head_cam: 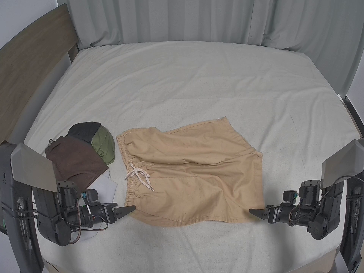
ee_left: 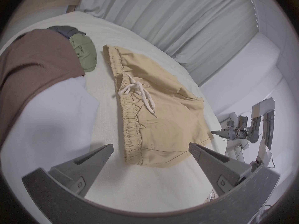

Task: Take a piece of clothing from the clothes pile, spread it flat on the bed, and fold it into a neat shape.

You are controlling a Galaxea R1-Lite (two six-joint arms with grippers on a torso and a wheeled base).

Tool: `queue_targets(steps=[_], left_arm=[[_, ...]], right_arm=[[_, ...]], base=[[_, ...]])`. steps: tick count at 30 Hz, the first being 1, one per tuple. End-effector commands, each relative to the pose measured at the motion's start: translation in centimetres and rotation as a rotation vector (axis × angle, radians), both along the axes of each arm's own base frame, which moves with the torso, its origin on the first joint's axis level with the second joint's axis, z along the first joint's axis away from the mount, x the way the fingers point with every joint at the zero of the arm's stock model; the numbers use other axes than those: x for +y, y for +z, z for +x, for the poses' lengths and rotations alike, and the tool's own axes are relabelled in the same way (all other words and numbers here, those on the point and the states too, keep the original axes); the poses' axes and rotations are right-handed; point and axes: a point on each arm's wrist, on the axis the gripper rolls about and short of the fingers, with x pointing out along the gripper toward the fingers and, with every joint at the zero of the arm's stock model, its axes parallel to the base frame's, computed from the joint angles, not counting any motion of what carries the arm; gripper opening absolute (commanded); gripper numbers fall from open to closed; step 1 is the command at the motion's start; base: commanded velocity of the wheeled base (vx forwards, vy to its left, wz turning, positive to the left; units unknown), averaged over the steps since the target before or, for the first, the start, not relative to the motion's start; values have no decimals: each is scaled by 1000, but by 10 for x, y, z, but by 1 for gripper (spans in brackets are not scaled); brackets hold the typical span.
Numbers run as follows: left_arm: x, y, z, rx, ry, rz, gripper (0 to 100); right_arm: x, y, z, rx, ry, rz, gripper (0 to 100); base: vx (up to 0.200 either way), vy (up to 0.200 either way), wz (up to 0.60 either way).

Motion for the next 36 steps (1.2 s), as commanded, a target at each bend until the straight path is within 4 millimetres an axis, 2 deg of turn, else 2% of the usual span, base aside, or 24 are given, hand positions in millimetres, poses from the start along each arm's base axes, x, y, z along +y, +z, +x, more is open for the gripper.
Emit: queue_targets(steps=[1, 12, 33, 34, 36], left_arm=[[-4, -11, 4, 32, 14, -3, 100], [-8, -30, 9, 87, 52, 9, 100], [-23, -33, 16, 180, 97, -122, 100], [-23, -33, 16, 180, 97, -122, 0], [-23, -34, 15, 182, 94, -122, 0]], right_arm=[[0, -1, 0, 3, 1, 0, 100], [0, -3, 1, 6, 2, 0, 100], [0, -3, 1, 8, 1, -1, 100], [0, -3, 1, 6, -1, -1, 100], [0, -3, 1, 6, 0, 0, 100]], base=[[0, 0, 0], [0, 0, 0], [0, 0, 0], [0, 0, 0], [0, 0, 0]])
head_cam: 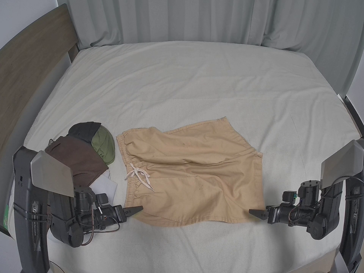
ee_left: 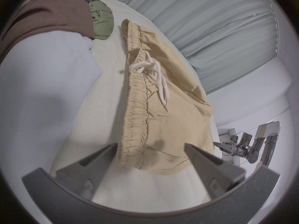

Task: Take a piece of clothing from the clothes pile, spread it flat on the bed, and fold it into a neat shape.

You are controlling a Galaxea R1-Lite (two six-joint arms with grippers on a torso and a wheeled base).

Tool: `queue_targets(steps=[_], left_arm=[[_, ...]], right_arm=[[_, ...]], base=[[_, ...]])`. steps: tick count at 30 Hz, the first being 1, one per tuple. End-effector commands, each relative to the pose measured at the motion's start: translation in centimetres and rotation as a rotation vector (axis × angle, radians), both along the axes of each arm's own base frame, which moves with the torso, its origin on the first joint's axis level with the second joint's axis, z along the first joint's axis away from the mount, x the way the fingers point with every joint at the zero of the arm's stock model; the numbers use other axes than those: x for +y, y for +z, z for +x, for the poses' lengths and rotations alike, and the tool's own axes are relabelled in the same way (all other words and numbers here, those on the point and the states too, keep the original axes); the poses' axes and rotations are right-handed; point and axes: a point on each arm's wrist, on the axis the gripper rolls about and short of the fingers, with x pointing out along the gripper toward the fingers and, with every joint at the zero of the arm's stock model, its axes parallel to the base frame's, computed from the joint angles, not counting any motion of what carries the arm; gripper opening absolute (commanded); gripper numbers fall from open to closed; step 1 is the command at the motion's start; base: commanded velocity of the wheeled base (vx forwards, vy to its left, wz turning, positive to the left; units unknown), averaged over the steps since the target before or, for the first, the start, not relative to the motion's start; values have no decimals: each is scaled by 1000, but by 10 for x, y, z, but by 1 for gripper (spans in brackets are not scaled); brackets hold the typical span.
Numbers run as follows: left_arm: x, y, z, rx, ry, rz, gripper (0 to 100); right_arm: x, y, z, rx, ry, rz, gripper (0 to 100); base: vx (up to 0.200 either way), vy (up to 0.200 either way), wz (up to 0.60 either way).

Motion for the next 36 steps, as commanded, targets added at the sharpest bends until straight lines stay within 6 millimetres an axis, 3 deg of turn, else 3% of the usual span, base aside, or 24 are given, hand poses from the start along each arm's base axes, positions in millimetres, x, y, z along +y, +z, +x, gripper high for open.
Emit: queue_targets(steps=[1, 23, 24, 36], left_arm=[[-2, -2, -1, 7, -7, 0, 0], [0, -3, 0, 1, 16, 20, 0], [0, -4, 0, 2, 16, 20, 0], [7, -3, -8, 11, 7, 47, 0]], right_arm=[[0, 0, 0, 1, -1, -1, 100], [4, -2, -5, 22, 23, -1, 100], [5, -3, -6, 30, 27, -2, 0], [4, -10, -15, 77, 25, -18, 0]], base=[[0, 0, 0], [0, 0, 0], [0, 0, 0], [0, 0, 0]])
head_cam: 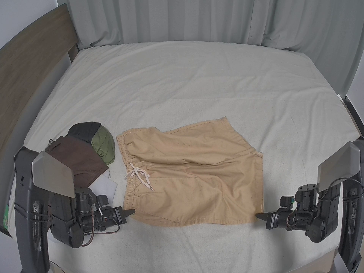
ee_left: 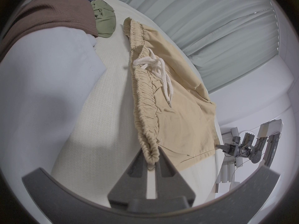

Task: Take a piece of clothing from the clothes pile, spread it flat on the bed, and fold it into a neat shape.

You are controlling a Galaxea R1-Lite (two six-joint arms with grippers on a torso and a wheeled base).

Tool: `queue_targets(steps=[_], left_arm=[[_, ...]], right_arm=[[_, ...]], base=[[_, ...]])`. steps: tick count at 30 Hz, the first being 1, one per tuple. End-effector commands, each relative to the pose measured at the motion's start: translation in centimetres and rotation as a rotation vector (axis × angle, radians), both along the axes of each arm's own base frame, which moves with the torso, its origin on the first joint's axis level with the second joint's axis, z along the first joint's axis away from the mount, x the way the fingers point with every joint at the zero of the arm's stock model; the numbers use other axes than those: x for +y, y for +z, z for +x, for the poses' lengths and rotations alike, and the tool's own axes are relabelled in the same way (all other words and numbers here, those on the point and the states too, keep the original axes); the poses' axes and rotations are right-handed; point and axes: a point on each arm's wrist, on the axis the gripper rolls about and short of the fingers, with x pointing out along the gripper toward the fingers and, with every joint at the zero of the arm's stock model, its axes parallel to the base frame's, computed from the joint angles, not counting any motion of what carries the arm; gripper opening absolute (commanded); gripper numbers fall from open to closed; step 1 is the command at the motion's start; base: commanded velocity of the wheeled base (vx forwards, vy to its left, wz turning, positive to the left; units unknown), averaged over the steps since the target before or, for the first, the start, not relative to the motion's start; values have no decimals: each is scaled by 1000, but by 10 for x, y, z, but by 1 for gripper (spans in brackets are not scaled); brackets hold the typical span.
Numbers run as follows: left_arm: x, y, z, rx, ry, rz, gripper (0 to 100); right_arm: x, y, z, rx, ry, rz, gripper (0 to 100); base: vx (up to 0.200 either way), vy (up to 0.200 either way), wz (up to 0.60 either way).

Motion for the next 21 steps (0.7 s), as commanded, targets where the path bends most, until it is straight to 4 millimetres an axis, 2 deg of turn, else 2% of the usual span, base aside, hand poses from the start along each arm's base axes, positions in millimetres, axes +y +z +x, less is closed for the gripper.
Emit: queue_targets(steps=[1, 6, 10, 16, 21], left_arm=[[7, 1, -9, 11, -11, 27, 0], [16, -2, -25, -2, -117, 84, 0], [25, -2, -34, -9, -137, 127, 0], [29, -4, -38, -12, -150, 157, 0], [28, -4, -39, -10, -162, 150, 0]], right_arm=[[-2, -2, -8, 36, 0, -8, 0], [-2, -3, -15, 54, 18, -24, 0], [-5, -3, -23, 62, 46, -56, 0], [-5, -4, -31, 92, 58, -63, 0], [-6, -4, -29, 79, 58, -67, 0]], base=[[0, 0, 0], [0, 0, 0], [0, 0, 0], [0, 0, 0], [0, 0, 0]])
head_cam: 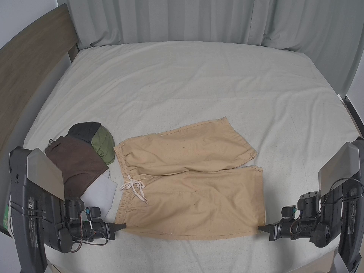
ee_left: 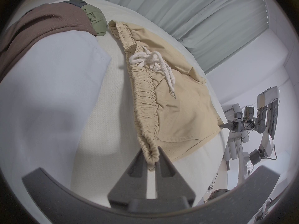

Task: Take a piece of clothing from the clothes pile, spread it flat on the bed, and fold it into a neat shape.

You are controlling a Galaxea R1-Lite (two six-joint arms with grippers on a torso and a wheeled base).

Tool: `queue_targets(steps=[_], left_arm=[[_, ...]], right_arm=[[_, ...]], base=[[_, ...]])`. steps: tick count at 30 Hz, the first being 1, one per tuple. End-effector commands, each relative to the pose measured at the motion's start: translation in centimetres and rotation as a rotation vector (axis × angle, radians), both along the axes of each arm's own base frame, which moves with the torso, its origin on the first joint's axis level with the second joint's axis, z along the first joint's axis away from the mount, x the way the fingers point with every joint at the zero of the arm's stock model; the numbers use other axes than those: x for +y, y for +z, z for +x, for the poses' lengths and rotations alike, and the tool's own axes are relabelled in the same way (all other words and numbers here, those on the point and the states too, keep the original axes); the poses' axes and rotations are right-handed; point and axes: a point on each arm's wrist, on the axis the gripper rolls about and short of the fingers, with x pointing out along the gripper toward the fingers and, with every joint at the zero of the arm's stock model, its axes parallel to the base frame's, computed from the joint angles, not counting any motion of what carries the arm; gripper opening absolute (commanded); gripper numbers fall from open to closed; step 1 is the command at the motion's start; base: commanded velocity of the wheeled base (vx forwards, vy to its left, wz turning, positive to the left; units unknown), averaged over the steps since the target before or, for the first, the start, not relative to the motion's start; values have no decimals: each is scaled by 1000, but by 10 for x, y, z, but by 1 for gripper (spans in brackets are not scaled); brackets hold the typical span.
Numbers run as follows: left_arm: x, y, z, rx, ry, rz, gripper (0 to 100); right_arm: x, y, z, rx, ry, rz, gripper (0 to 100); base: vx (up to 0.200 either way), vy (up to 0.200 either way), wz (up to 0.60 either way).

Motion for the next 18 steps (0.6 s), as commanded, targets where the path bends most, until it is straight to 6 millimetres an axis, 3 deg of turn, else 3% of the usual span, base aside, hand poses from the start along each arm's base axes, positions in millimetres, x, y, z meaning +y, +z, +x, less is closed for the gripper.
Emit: queue_targets(steps=[1, 6, 7, 8, 9, 18], left_arm=[[0, 0, -1, 2, -1, -1, 0], [0, 0, -1, 4, -20, -17, 0], [-1, 0, -1, 1, -28, -24, 100], [-1, 0, -1, 3, -28, -24, 100], [-2, 0, 1, -3, -28, -28, 100], [2, -2, 6, -9, -8, -31, 100]], right_arm=[[0, 0, 0, -1, -2, -3, 0], [0, 0, 2, -6, -2, -2, 0], [0, 0, 2, -6, -2, -2, 0], [0, 0, 2, -6, -2, -2, 0], [1, 0, 4, -16, -3, 0, 100], [1, -2, 5, -15, -5, -2, 100]], base=[[0, 0, 0], [0, 0, 0], [0, 0, 0], [0, 0, 0], [0, 0, 0], [0, 0, 0]])
